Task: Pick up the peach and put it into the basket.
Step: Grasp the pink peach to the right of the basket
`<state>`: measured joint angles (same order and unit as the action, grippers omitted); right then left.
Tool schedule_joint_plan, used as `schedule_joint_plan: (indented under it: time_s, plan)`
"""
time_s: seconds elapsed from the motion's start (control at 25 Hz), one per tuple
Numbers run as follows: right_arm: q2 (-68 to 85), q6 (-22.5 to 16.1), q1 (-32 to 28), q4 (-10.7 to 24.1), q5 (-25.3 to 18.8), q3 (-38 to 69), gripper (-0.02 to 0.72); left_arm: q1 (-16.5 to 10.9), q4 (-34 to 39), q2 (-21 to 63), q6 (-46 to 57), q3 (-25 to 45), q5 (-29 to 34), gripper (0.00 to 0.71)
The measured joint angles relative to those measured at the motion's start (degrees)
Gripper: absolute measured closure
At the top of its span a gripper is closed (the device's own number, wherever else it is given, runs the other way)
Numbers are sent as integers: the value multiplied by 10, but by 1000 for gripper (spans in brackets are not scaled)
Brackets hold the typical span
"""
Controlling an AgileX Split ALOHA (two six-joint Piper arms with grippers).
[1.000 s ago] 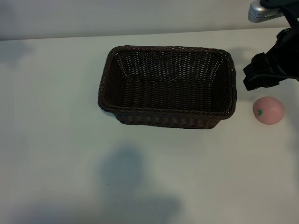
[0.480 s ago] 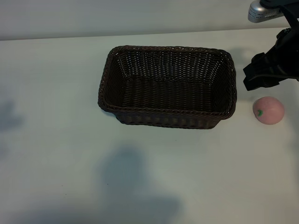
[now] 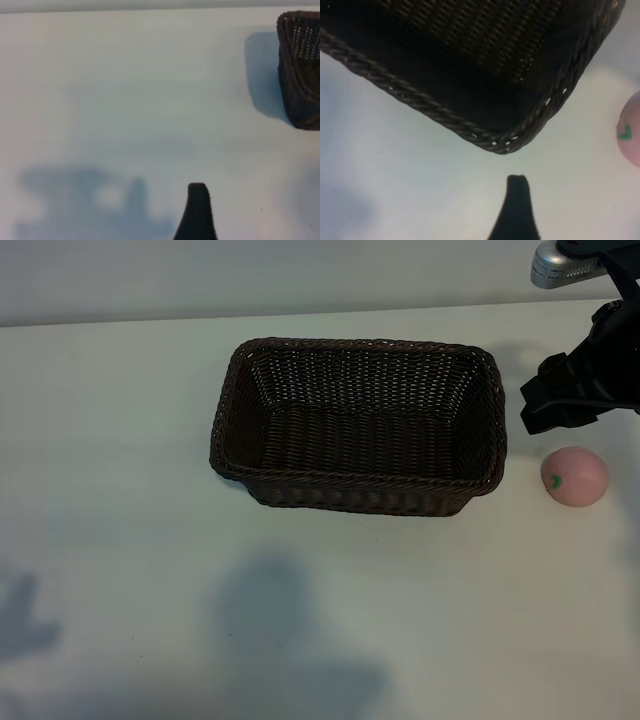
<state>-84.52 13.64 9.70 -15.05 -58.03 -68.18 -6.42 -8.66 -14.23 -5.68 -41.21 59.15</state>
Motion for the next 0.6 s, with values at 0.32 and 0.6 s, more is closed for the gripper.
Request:
schedule_joint_plan:
  time_s: [0.32, 0.6]
  plan:
    - [0, 0, 0, 0, 0, 0, 120, 3, 0, 110, 10, 70, 16, 113]
    - [0, 0, 0, 3, 9, 0, 120, 21, 0, 129, 3, 114, 16, 113]
